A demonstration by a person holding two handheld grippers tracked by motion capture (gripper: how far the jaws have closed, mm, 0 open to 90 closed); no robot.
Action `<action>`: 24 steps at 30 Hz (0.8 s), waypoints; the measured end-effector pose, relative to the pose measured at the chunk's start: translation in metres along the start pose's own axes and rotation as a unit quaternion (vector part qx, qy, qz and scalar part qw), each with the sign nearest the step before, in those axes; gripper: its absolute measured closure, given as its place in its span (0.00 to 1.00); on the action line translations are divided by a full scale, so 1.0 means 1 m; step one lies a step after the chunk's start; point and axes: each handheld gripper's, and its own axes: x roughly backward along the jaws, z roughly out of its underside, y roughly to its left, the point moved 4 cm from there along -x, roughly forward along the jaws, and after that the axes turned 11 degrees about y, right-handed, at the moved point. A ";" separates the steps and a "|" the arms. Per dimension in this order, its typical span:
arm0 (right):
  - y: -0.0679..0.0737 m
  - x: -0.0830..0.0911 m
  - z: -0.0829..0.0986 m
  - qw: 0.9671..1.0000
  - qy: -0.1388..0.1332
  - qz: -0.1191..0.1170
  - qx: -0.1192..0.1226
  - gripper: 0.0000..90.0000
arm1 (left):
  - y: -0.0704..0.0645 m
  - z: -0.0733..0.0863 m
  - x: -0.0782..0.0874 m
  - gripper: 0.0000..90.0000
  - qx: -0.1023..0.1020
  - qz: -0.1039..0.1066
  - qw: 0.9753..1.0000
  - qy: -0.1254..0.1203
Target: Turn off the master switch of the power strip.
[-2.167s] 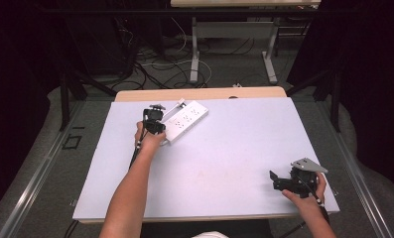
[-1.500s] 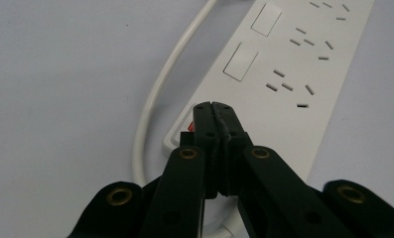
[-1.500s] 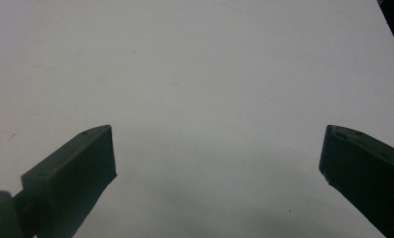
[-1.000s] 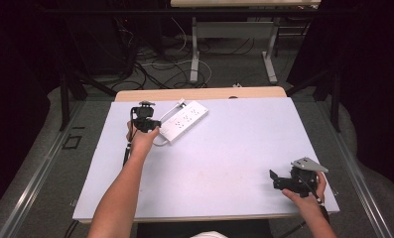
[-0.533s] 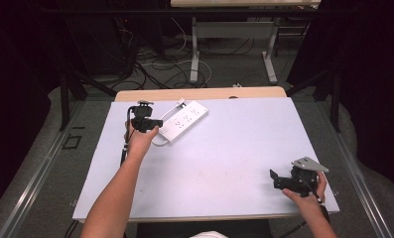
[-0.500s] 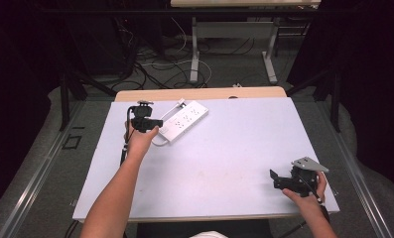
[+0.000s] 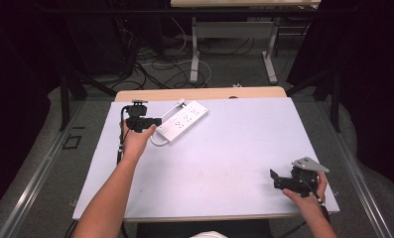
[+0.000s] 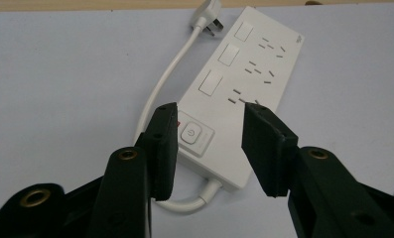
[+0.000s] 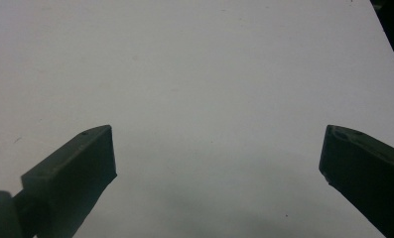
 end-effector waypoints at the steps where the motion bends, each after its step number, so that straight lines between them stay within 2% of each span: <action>1: 0.000 0.002 0.000 1.000 0.009 -0.004 0.000 0.01 | 0.000 0.000 0.001 0.61 -0.002 0.003 1.000 0.004; 4: 0.000 0.002 0.000 1.000 0.008 -0.004 -0.001 0.01 | 0.001 0.002 0.003 0.59 -0.005 0.011 1.000 0.011; 6: 0.000 0.002 0.000 1.000 0.007 -0.003 0.002 0.01 | 0.001 0.003 0.004 0.57 -0.008 0.004 1.000 0.009; 10: -0.001 0.002 0.000 1.000 0.008 -0.001 0.001 0.01 | 0.002 0.006 0.006 0.55 -0.008 0.005 1.000 -0.001; 13: 0.000 0.002 0.001 1.000 0.008 -0.004 0.000 0.01 | 0.004 0.008 0.008 0.51 -0.013 0.011 1.000 0.007; 19: -0.001 0.003 0.001 1.000 0.011 -0.002 0.005 0.01 | 0.006 0.012 0.011 0.45 -0.019 0.007 1.000 -0.003; 20: -0.001 0.002 0.000 1.000 0.009 -0.003 0.007 0.01 | 0.006 0.013 0.013 0.45 -0.017 0.011 1.000 -0.001; 22: 0.000 0.002 0.001 1.000 0.010 -0.003 0.005 0.01 | 0.006 0.014 0.015 0.45 -0.018 0.016 1.000 -0.016; 24: -0.001 0.003 0.001 1.000 0.011 -0.002 0.005 0.01 | 0.006 0.015 0.017 0.44 -0.019 0.018 0.999 -0.018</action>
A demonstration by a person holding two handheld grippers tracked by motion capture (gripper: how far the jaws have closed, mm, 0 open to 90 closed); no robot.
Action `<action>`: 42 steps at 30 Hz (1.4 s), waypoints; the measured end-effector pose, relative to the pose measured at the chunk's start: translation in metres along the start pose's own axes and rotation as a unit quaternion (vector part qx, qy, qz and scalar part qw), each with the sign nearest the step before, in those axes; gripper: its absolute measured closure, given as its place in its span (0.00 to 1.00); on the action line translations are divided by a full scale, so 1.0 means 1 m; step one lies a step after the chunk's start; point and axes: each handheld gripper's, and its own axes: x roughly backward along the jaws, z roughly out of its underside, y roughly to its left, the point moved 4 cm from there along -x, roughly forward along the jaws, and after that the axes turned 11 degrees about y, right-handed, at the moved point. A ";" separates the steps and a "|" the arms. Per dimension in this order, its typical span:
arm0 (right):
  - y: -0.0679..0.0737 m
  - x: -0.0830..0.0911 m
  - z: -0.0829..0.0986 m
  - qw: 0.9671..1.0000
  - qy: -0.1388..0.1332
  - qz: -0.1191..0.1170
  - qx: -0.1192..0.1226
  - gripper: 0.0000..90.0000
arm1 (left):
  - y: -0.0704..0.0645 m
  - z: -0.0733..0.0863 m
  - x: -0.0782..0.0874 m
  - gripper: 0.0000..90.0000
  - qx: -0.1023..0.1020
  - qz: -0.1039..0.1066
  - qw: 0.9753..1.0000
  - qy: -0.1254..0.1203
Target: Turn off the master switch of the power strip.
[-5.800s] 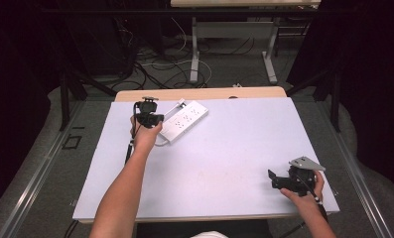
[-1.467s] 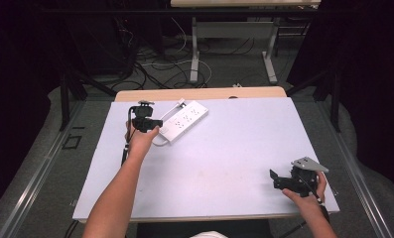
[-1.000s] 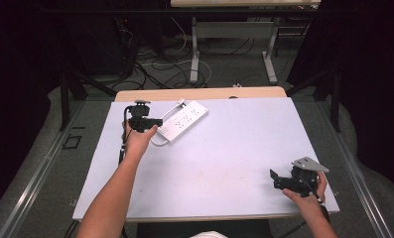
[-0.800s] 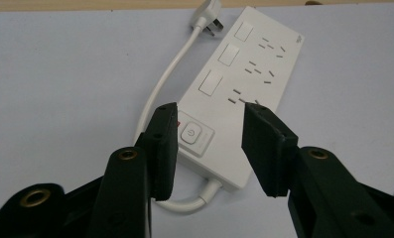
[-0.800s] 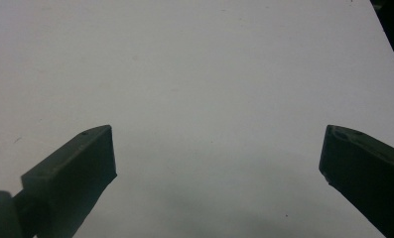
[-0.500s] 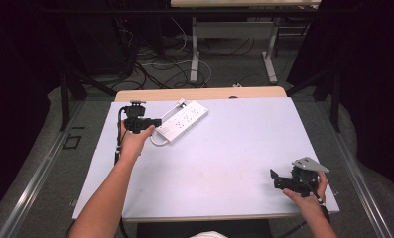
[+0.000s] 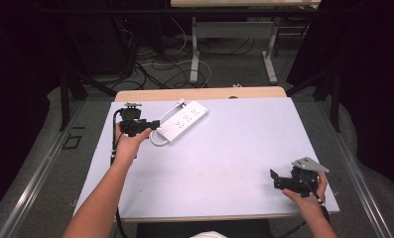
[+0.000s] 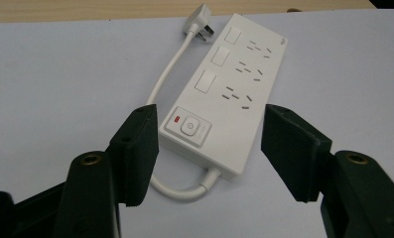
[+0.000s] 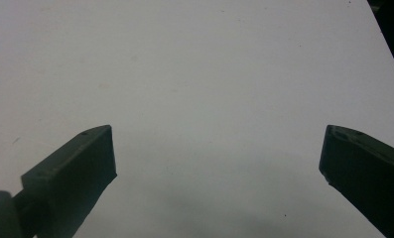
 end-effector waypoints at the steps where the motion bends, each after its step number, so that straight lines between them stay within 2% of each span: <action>1: 0.000 0.000 0.000 1.000 -0.001 0.000 0.000 0.01 | 0.000 0.001 0.002 0.44 -0.002 0.002 1.000 0.001; 4: 0.000 0.000 0.000 1.000 0.000 0.000 0.000 0.01 | -0.001 0.003 0.006 0.44 0.009 0.009 1.000 0.001; 8: 0.001 0.000 0.000 1.000 -0.002 0.001 -0.001 0.01 | -0.004 0.007 0.013 0.42 0.009 0.018 1.000 0.004; 10: 0.001 0.000 0.000 1.000 -0.002 0.001 -0.002 0.01 | -0.005 0.010 0.014 0.40 0.002 0.019 1.000 -0.002; 13: 0.001 0.000 0.000 1.000 -0.002 0.001 -0.002 0.01 | -0.006 0.014 0.018 0.38 -0.008 0.018 1.000 0.000; 14: 0.001 0.000 0.000 1.000 -0.002 0.001 -0.002 0.01 | -0.007 0.015 0.017 0.36 -0.011 0.009 1.000 -0.011; 18: 0.001 0.000 0.000 1.000 -0.002 -0.001 -0.001 0.01 | -0.007 0.022 0.021 0.31 -0.030 -0.009 1.000 -0.004; 21: 0.001 0.000 0.000 1.000 -0.002 -0.001 0.000 0.01 | -0.008 0.026 0.023 0.26 -0.032 -0.006 0.999 -0.008; 27: 0.003 0.000 0.000 1.000 -0.001 -0.002 -0.003 0.01 | -0.008 0.037 0.031 0.17 -0.027 0.017 0.999 -0.002; 30: 0.003 0.000 0.000 1.000 -0.002 -0.002 -0.001 0.01 | -0.008 0.042 0.033 0.10 -0.035 0.007 0.999 -0.003; 34: 0.003 0.001 0.000 1.000 -0.003 -0.002 -0.004 0.01 | -0.009 0.049 0.036 0.00 -0.048 0.012 0.999 -0.001; 38: 0.003 0.001 -0.001 1.000 -0.003 -0.003 -0.004 0.01 | -0.009 0.055 0.040 0.00 -0.048 0.004 0.999 -0.003; 42: 0.004 0.001 -0.001 1.000 -0.004 -0.003 -0.004 0.01 | -0.009 0.062 0.046 0.00 -0.056 0.009 0.998 -0.007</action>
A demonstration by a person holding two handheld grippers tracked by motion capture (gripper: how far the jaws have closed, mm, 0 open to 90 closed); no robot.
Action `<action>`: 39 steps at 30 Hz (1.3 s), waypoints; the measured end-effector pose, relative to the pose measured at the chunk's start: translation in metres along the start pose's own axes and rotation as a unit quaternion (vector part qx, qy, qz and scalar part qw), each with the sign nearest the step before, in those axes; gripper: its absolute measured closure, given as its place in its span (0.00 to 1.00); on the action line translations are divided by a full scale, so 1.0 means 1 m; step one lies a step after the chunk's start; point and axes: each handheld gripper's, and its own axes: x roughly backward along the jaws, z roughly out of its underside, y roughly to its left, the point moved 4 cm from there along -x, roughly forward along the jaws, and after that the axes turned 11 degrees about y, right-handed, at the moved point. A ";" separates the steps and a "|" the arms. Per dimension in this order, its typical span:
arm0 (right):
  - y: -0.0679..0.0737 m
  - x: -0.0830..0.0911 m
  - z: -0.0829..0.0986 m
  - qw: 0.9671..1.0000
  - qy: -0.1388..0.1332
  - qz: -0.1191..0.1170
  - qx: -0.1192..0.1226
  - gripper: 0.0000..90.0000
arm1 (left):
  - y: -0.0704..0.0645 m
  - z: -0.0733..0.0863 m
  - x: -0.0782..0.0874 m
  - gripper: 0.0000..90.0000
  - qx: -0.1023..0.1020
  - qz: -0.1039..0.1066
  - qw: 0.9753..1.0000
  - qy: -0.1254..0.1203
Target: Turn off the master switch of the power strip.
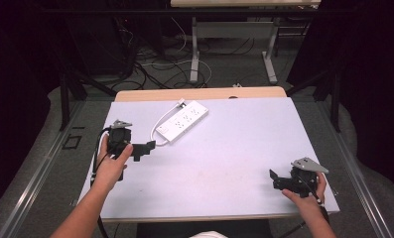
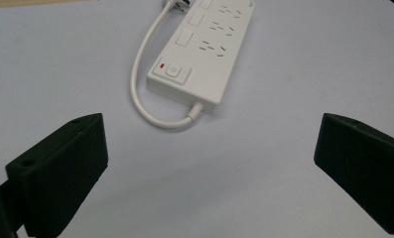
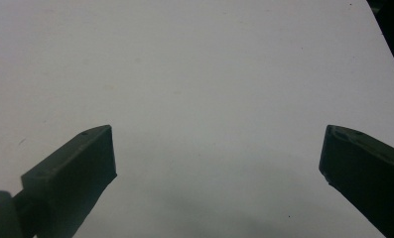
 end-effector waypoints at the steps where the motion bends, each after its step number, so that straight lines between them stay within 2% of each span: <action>1: 0.000 0.000 0.000 1.000 0.000 0.000 0.000 0.01 | 0.000 0.002 0.001 0.00 0.000 0.001 1.000 -0.002; 12: -0.001 0.000 0.000 1.000 -0.001 0.001 0.000 0.01 | 0.000 0.028 0.015 0.00 -0.004 -0.017 1.000 -0.022; 17: 0.000 0.001 0.000 1.000 -0.001 0.001 -0.002 0.01 | 0.001 0.041 0.018 0.00 0.001 -0.019 0.999 -0.027; 18: 0.001 0.001 0.000 1.000 0.000 -0.001 -0.004 0.01 | 0.000 0.043 0.017 0.00 0.005 -0.023 0.999 -0.034; 20: 0.000 0.001 0.000 1.000 -0.001 0.001 -0.001 0.01 | 0.001 0.048 0.018 0.00 0.001 -0.024 0.999 -0.027; 29: -0.001 0.001 -0.001 1.000 -0.004 0.005 0.001 0.01 | 0.006 0.074 0.007 0.00 0.021 -0.020 0.999 -0.034; 31: -0.001 0.001 -0.001 1.000 -0.003 0.005 0.001 0.01 | 0.007 0.080 0.004 0.00 0.018 -0.020 0.999 -0.025; 39: -0.001 0.001 0.000 1.000 -0.003 0.005 0.001 0.01 | 0.008 0.097 -0.007 0.00 0.017 -0.021 0.999 -0.027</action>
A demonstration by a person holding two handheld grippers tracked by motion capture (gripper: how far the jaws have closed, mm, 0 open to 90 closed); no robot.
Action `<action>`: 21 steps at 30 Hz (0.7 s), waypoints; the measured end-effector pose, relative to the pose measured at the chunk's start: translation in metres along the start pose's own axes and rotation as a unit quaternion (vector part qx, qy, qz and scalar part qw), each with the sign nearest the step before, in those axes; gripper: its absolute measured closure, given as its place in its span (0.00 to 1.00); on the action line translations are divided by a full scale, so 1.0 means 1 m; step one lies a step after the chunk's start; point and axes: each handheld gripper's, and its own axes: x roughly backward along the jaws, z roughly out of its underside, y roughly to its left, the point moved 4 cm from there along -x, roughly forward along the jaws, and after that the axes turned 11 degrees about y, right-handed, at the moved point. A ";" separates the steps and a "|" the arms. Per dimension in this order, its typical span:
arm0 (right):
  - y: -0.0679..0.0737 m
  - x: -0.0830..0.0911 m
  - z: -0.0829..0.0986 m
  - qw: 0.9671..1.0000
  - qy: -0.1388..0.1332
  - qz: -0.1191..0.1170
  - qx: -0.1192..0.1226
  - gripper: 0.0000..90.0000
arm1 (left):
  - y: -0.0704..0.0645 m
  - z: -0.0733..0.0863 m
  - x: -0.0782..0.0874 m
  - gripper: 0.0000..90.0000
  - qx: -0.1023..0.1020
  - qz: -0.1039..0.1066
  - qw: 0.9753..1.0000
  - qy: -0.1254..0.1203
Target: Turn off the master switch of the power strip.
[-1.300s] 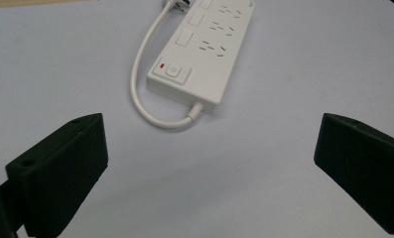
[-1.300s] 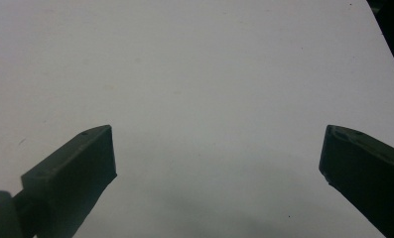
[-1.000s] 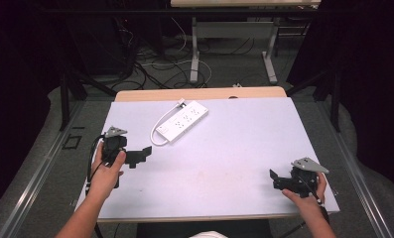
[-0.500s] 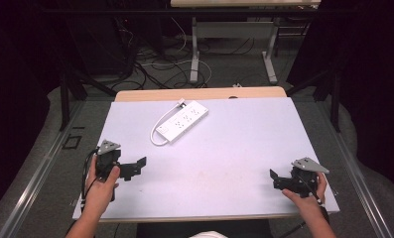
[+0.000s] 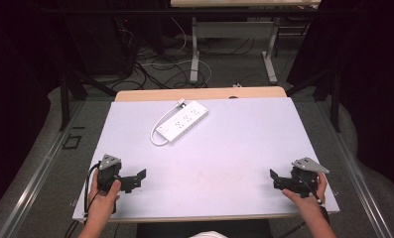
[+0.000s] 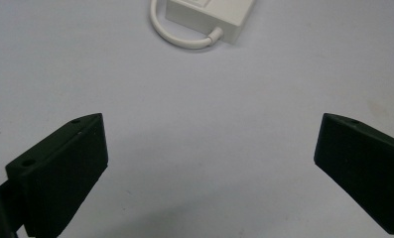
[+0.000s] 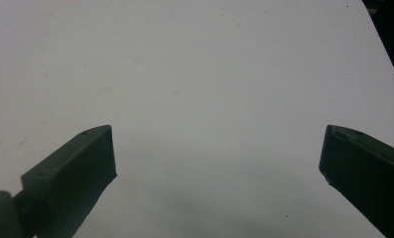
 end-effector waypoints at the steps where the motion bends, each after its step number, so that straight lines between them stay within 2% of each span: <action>1: 0.000 0.000 0.000 1.000 -0.001 0.000 0.000 0.01 | 0.000 0.001 -0.001 0.00 -0.003 -0.002 1.000 0.000; 11: 0.000 0.000 0.000 1.000 0.001 -0.003 0.002 0.01 | 0.005 0.012 -0.010 0.00 0.007 0.003 1.000 -0.007; 21: 0.000 0.000 0.000 1.000 0.000 -0.002 0.004 0.01 | 0.006 0.018 -0.018 0.00 -0.001 -0.004 1.000 0.002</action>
